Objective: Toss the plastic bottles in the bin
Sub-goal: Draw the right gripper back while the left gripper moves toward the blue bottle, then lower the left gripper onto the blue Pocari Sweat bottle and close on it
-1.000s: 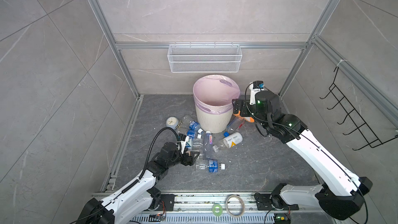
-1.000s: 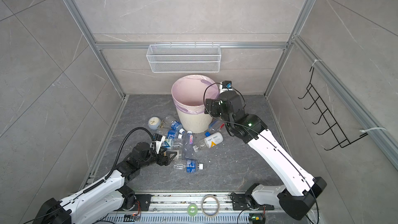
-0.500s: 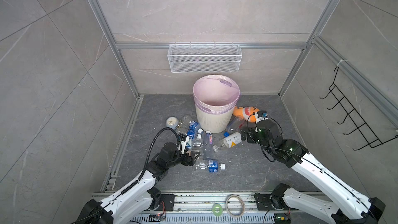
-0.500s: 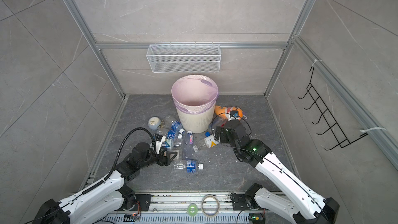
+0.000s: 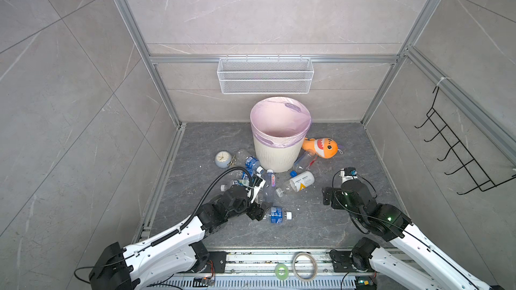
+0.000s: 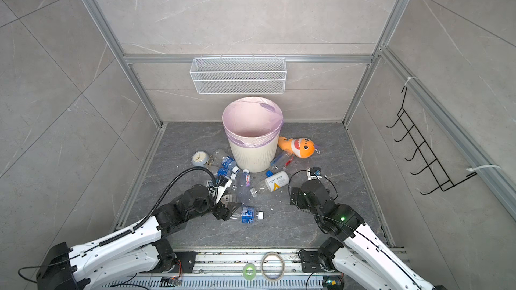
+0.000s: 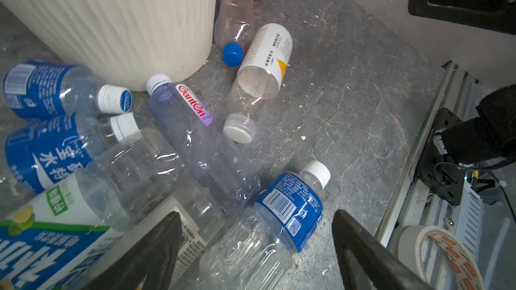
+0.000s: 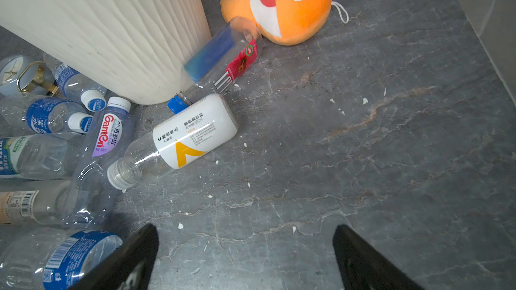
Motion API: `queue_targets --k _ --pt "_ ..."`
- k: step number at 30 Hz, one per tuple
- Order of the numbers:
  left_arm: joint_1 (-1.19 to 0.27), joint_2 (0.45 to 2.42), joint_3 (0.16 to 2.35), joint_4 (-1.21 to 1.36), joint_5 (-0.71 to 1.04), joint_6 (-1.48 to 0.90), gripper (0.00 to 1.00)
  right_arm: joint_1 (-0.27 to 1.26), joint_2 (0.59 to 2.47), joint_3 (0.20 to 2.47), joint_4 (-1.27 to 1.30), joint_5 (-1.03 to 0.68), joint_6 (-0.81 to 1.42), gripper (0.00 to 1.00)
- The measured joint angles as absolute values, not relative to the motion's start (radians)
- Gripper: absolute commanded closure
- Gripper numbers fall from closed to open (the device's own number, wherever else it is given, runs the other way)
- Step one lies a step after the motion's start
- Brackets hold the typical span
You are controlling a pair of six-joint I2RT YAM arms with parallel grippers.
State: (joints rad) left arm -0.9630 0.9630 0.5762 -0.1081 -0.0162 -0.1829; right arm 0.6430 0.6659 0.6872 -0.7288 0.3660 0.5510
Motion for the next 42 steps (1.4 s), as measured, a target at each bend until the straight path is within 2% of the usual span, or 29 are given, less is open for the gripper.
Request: queue_targets --k 6,12,27,42 --pt "-1.090 1.087 0.670 -0.215 -0.114 -0.146 0.14 0.643 0.630 0.583 -0.682 0.340 0.592 0.01" --pt "-1.141 1.142 0.695 -0.290 -0.155 -0.133 0.14 0.643 0.564 0.484 -0.649 0.326 0.612 0.01" --pt "-1.159 1.227 0.727 -0.338 -0.178 -0.118 0.14 0.643 0.550 0.454 -0.543 0.324 0.607 0.00" --pt "-1.163 1.301 0.743 -0.346 -0.178 -0.103 0.16 0.643 0.423 0.396 -0.482 0.272 0.565 0.01"
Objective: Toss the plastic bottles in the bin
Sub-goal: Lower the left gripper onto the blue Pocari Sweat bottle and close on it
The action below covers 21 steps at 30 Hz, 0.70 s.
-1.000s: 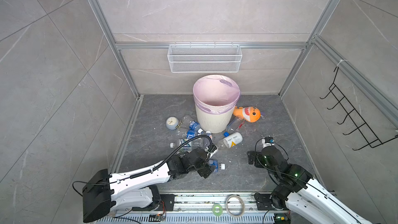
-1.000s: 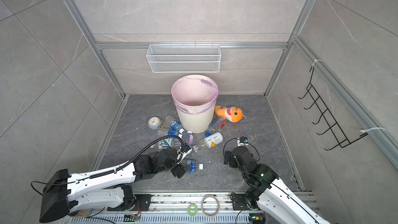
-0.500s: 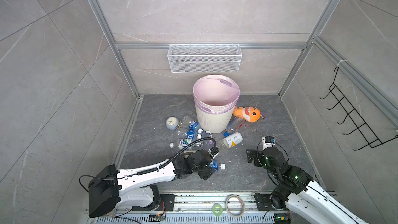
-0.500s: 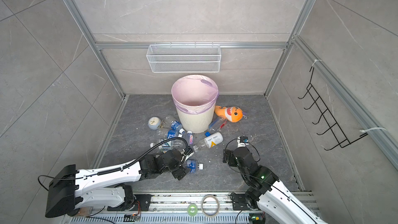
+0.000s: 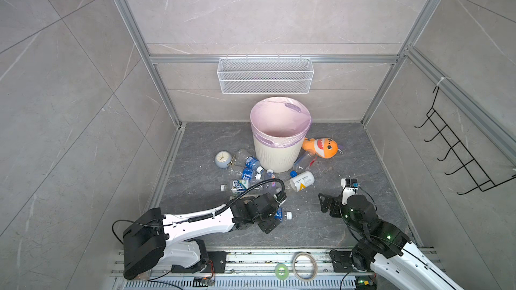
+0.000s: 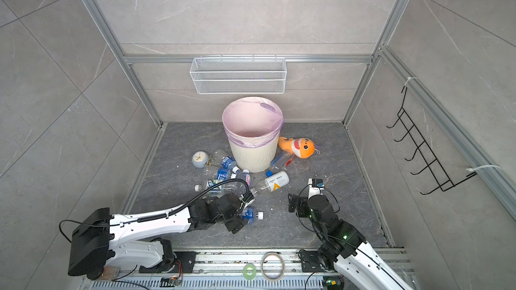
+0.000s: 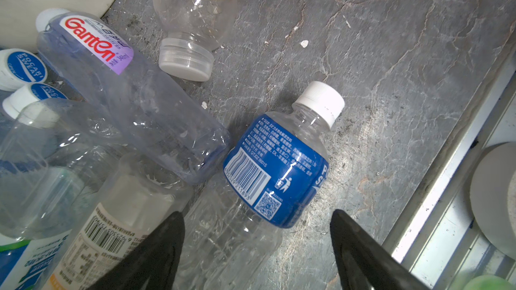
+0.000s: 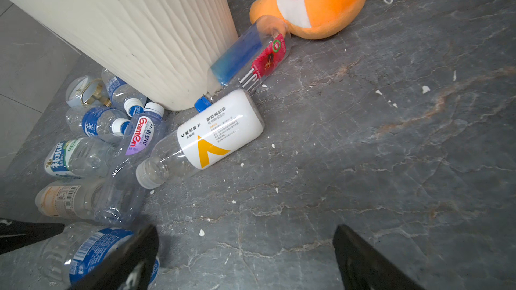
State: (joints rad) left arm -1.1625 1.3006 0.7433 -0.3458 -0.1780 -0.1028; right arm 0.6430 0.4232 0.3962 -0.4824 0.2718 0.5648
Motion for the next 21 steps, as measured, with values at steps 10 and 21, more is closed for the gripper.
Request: queue_targets --k 10,21 --pt "-1.163 1.392 0.785 -0.365 -0.182 -0.103 0.21 0.643 0.423 0.396 -0.473 0.264 0.561 0.00" --pt "-1.164 1.464 0.814 -0.376 -0.184 -0.104 0.28 0.643 0.423 0.396 -0.473 0.263 0.561 0.00"
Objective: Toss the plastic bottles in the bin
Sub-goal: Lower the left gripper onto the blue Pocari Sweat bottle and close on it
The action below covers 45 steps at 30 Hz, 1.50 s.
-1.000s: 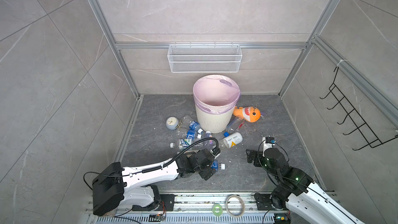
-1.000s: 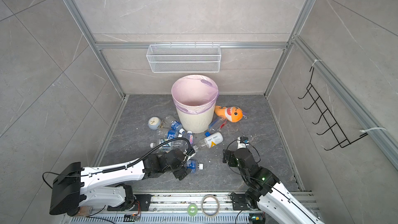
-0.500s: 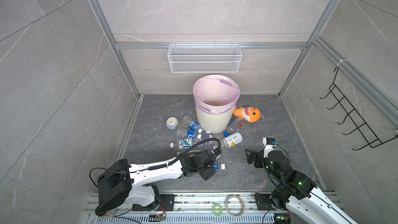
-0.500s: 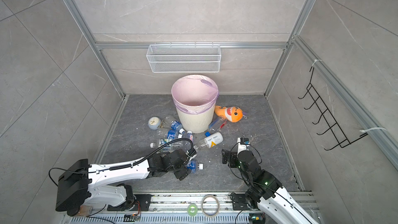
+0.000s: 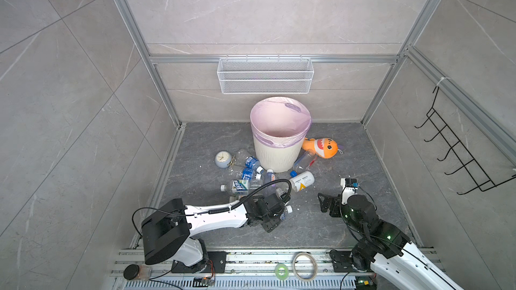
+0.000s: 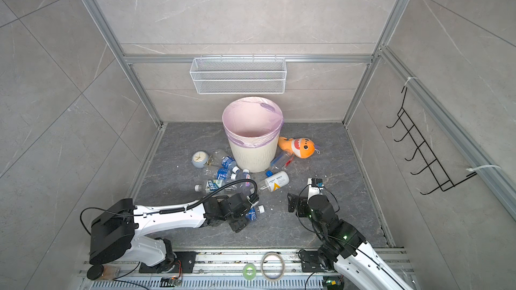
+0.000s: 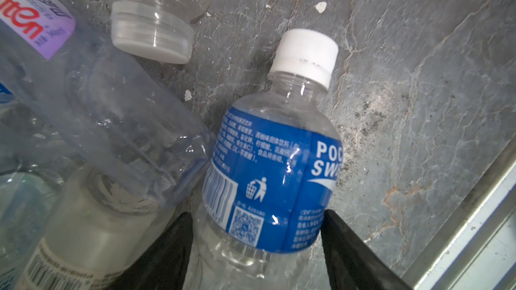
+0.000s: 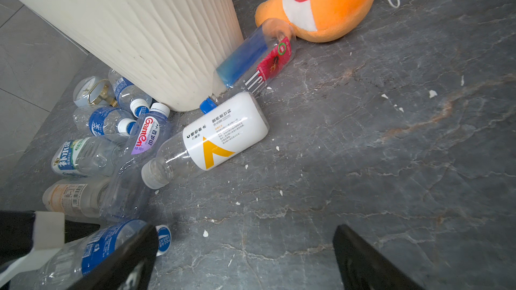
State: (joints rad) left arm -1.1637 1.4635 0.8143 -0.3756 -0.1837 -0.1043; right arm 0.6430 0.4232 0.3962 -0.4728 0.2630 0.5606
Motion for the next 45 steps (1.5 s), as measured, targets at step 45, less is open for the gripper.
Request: queue_targets --k 45 --pt "-1.180 1.642 0.937 -0.344 -0.174 -0.176 0.27 0.643 0.431 0.396 -0.472 0.253 0.557 0.00"
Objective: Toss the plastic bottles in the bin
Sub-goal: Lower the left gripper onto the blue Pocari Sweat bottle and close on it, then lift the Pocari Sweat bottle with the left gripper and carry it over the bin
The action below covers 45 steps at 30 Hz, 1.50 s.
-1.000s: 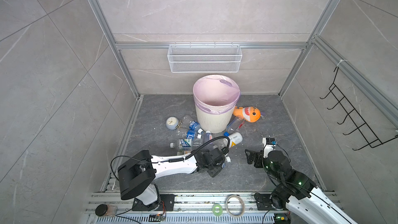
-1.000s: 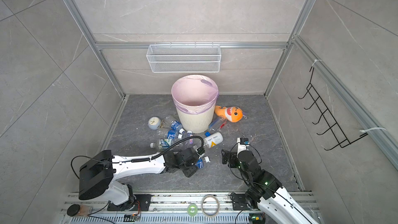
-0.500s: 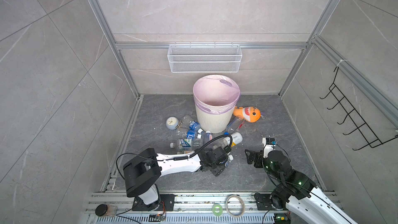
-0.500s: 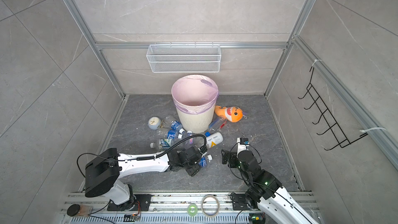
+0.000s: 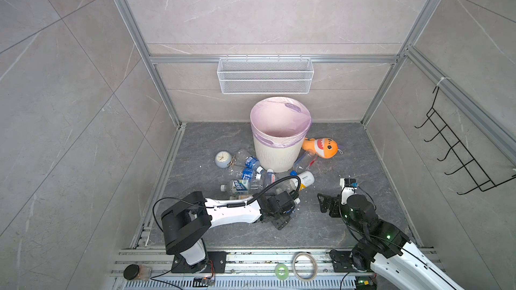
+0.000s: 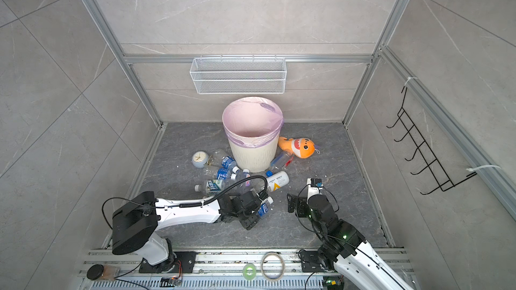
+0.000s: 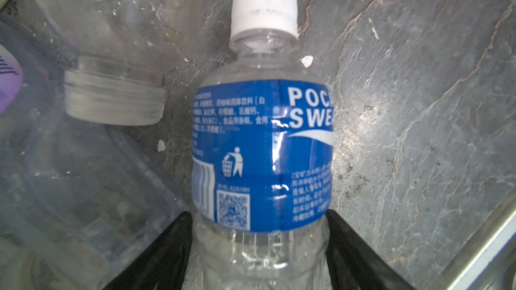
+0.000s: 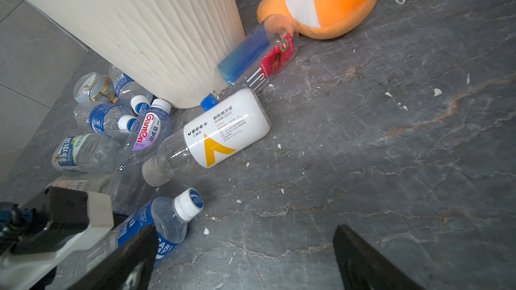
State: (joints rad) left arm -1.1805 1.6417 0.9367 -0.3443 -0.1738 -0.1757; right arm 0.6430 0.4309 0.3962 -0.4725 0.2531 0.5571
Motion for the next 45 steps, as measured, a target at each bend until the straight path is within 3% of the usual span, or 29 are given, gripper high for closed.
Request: queue_targets --k 6,11,19,28,45 --pt "-1.180 1.659 0.937 -0.344 -0.173 -0.176 0.30 0.643 0.431 0.396 -0.472 0.253 0.557 0.01" --pt "-1.180 1.653 0.928 -0.325 -0.173 -0.176 0.39 0.643 0.431 0.396 -0.472 0.253 0.557 0.01" --pt "-1.180 1.531 0.809 -0.257 -0.148 -0.176 0.40 0.643 0.430 0.396 -0.472 0.253 0.557 0.01" --pt "-1.180 1.262 0.660 -0.162 -0.188 -0.179 0.40 0.643 0.430 0.396 -0.470 0.249 0.557 0.01" --pt "-1.180 0.676 0.504 -0.177 -0.445 -0.201 0.42 0.643 0.430 0.396 -0.466 0.245 0.557 0.00"
